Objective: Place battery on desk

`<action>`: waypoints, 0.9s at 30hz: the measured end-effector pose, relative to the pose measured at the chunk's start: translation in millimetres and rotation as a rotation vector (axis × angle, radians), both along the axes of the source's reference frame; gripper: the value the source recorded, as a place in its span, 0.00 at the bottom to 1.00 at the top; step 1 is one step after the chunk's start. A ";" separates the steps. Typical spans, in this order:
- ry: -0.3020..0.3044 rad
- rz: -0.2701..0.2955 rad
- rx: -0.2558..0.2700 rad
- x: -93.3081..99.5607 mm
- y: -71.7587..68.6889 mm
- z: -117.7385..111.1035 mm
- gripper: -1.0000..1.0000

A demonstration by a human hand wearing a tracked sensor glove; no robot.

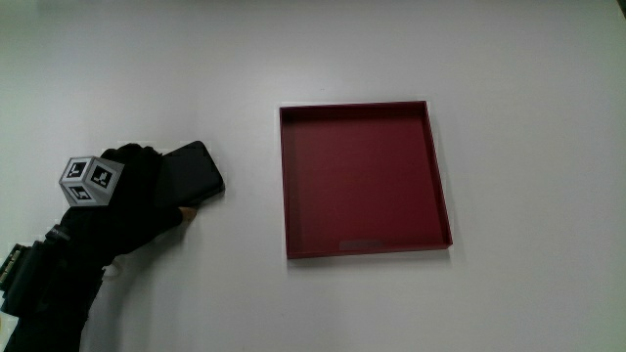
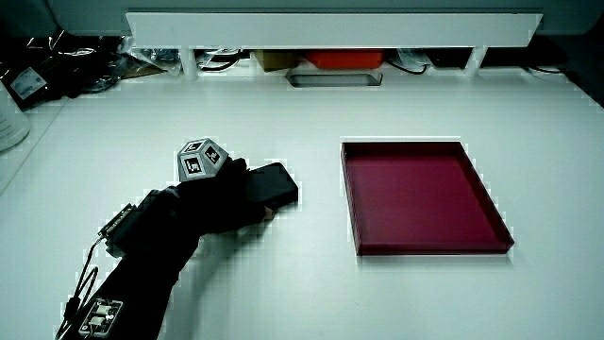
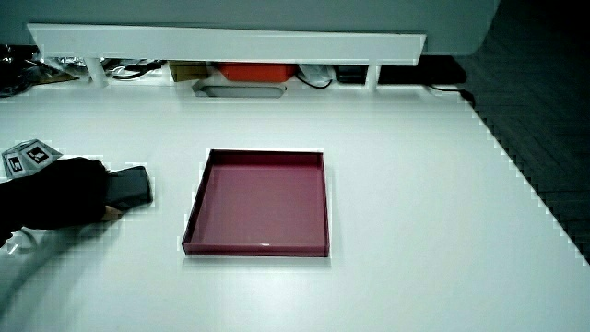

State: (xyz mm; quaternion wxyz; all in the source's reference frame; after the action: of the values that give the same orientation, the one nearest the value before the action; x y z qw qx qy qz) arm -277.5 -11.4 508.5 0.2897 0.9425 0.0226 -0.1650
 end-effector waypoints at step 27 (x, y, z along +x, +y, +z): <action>0.079 0.505 0.110 113.3 63.4 -146.6 0.00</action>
State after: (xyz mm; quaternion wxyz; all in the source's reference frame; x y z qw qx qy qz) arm -164.2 52.0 361.9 0.2690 0.9141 0.2774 -0.1228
